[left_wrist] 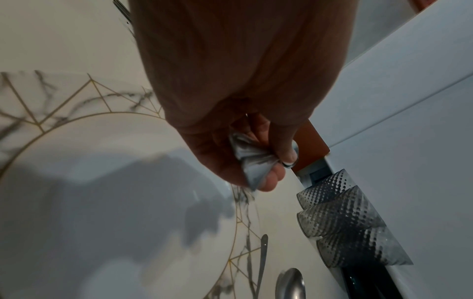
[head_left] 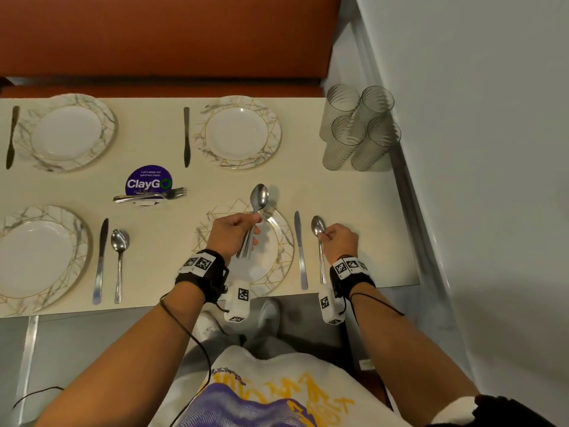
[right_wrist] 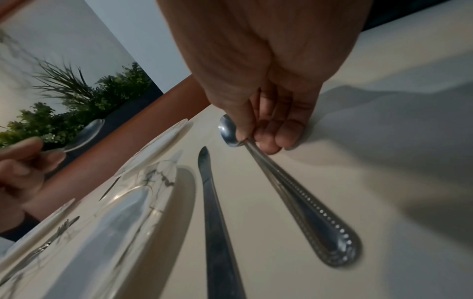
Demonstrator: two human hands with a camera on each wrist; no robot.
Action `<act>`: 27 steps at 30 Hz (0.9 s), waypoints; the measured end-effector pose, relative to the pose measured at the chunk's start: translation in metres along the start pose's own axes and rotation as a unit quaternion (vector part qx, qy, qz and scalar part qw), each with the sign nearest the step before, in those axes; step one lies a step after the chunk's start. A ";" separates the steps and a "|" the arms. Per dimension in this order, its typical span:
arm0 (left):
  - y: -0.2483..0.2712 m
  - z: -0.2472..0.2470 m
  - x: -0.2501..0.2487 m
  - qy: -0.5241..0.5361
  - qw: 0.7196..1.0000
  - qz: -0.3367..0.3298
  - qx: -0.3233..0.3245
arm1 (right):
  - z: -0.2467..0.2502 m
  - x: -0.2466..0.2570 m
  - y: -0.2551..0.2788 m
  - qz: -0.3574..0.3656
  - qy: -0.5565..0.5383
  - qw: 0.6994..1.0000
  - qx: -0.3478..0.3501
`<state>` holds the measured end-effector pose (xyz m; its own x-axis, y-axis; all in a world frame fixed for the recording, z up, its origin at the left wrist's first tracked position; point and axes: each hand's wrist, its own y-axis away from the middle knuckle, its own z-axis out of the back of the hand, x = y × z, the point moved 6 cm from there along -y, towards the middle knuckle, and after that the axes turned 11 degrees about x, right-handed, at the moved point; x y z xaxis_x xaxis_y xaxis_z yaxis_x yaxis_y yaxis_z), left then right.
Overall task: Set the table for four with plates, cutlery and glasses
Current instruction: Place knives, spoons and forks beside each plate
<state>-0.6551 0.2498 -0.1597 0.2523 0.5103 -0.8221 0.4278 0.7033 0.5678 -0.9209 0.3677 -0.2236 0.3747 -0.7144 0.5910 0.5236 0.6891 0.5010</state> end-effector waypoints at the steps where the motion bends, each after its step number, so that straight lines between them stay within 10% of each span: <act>1: 0.001 -0.001 -0.001 0.001 1.000 -0.001 0.001 | 0.001 0.000 0.000 -0.001 -0.004 1.000 0.000; 13: 0.007 0.003 0.002 -0.004 1.000 -0.016 -0.008 | -0.007 -0.004 0.032 0.165 0.061 0.984 0.035; 27: 0.011 0.004 0.007 -0.004 1.000 -0.024 -0.008 | -0.018 -0.004 0.028 0.136 0.080 0.985 0.072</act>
<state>-0.6452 0.2584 -0.1593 0.2382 0.4715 -0.8491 0.4257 0.7351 0.5277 -0.8940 0.3876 -0.2229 0.6080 -0.5029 0.6144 0.2776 0.8596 0.4289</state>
